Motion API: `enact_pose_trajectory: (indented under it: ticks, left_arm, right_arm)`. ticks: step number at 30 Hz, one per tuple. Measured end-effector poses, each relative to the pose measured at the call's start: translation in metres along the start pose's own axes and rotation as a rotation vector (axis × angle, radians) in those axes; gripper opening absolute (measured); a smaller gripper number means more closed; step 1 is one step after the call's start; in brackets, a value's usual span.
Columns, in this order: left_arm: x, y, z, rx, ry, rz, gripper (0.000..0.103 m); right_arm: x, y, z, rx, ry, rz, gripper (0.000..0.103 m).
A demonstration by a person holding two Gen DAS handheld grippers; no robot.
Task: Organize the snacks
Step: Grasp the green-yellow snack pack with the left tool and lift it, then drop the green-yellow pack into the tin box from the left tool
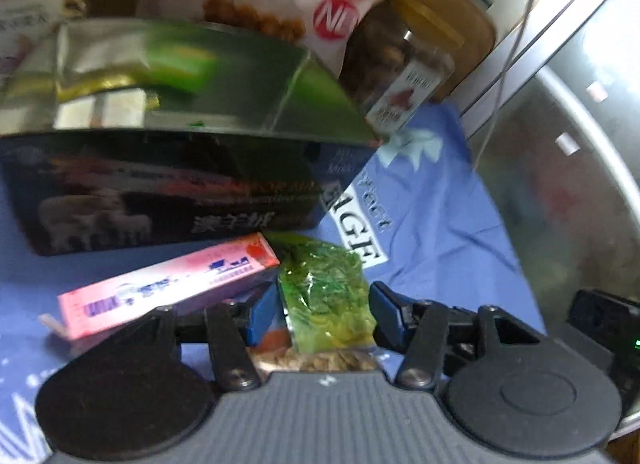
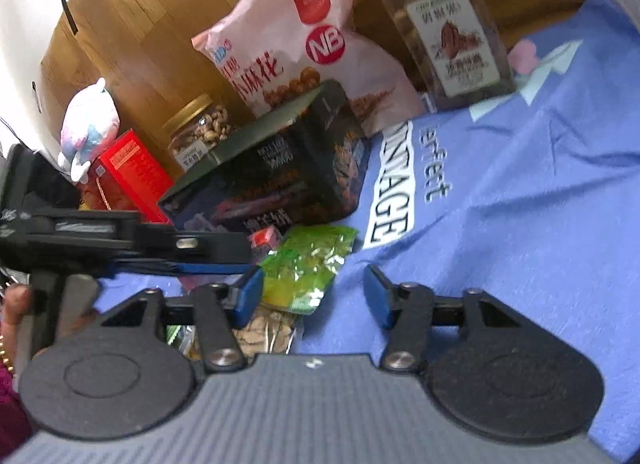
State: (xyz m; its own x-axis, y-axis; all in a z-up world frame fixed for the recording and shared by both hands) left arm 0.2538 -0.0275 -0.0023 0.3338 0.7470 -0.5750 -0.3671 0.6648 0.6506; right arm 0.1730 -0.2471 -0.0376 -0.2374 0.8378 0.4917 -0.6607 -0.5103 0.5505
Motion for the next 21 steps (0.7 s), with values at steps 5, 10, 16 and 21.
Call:
enact_pose_trajectory:
  ticks: [5,10,16,21]
  left_arm:
    - [-0.005,-0.011,-0.004,-0.013,0.010,-0.015,0.049]
    - [-0.011,-0.004,-0.010,-0.045,0.024,-0.004,0.043]
    - [-0.037,0.034,-0.012,-0.146,-0.057,-0.017,0.041]
    - [-0.051,0.068,0.016,-0.249,-0.120,-0.023,0.042]
  right_arm:
    - [0.006,-0.007,0.001,0.021,0.042,-0.006,0.046]
    - [0.006,0.001,-0.001,-0.007,0.056,0.003,0.030]
    - [0.023,0.028,0.000,-0.140,0.099,0.025,0.028]
    - [0.049,0.037,0.035,-0.229,0.211,0.034,0.028]
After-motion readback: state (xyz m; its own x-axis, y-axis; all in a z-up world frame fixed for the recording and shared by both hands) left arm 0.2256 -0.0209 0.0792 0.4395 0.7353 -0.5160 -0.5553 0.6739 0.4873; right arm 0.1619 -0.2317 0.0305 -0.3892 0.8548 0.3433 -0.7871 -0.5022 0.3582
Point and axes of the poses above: each gripper's, at about its wrist camera, not at the fingertips, and y roughly against the way its jaws point, x to its left, z to its top, the point moved 1 cm from there along -y, roughly the way its jaws point, and after that the axes turned 6 degrees about -z, right-handed, at the moved point
